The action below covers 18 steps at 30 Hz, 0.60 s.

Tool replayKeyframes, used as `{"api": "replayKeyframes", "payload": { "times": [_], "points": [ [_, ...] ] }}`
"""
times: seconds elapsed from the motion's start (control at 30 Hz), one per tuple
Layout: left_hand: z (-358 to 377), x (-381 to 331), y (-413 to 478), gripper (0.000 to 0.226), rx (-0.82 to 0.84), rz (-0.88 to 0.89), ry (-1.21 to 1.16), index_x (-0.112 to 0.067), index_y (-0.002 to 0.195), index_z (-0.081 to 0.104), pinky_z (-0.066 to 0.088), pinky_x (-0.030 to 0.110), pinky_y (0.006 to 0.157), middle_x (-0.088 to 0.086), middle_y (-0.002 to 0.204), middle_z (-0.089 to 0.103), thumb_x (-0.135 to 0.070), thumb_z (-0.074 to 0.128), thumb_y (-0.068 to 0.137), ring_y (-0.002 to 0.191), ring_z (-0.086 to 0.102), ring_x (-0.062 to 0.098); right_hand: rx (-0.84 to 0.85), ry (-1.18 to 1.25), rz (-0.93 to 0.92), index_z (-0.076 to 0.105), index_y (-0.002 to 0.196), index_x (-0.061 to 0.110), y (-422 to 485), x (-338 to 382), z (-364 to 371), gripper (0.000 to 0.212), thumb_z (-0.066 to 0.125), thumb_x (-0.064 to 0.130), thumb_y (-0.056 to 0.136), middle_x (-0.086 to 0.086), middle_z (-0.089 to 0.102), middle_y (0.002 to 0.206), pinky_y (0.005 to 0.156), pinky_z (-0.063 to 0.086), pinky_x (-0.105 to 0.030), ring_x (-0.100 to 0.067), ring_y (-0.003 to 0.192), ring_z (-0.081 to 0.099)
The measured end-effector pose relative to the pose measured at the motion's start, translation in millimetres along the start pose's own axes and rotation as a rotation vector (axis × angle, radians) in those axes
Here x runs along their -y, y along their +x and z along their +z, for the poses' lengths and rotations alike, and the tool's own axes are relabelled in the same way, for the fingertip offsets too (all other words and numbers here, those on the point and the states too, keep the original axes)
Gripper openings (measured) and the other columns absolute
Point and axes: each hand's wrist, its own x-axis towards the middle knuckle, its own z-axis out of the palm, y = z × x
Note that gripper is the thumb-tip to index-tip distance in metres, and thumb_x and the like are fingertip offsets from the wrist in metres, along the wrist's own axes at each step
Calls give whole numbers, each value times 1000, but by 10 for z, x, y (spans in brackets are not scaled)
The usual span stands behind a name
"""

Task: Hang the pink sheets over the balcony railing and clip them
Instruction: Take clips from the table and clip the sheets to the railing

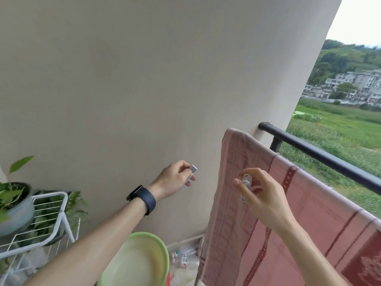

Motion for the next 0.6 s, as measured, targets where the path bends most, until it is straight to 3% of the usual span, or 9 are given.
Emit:
{"api": "replayKeyframes", "payload": {
  "times": [0.17, 0.3, 0.4, 0.5, 0.6],
  "points": [
    [-27, 43, 1050, 21, -41, 0, -265, -10, 81, 51, 51, 38, 67, 6, 70, 58, -24, 36, 86, 53, 56, 19, -59, -84, 8, 62, 107, 36, 662, -14, 205, 17, 64, 28, 92, 18, 60, 107, 78, 59, -32, -3, 91, 65],
    [164, 66, 1648, 22, 162, 23, -410, -12, 82, 51, 41, 29, 55, 2, 68, 52, -32, 45, 77, 52, 42, 16, -189, -180, 65, 61, 99, 34, 1064, 159, 226, 23, 56, 12, 94, 10, 61, 84, 55, 40, -21, 0, 57, 53],
    [289, 54, 1918, 21, 285, 20, -519, -11, 85, 52, 30, 22, 46, 3, 73, 49, -32, 48, 83, 48, 36, 12, -245, -473, 95, 58, 109, 34, 1345, 391, 231, 16, 61, 34, 93, 13, 63, 89, 66, 44, -28, -6, 74, 59],
    [437, 26, 2214, 26, 361, 3, -633, -13, 92, 50, 29, 20, 46, 3, 84, 48, -35, 57, 81, 51, 35, 9, -190, -801, 200, 57, 118, 34, 1815, 402, 254, 45, 54, 65, 86, 10, 64, 103, 78, 51, -35, -15, 94, 60],
    [524, 52, 2432, 50, 470, 35, -617, -16, 110, 57, 39, 17, 50, 0, 104, 60, -42, 75, 70, 58, 47, 4, -36, -1016, 310, 65, 112, 33, 2219, 298, 284, 66, 43, 84, 77, 7, 64, 97, 76, 53, -35, -13, 87, 61]
  ]
}}
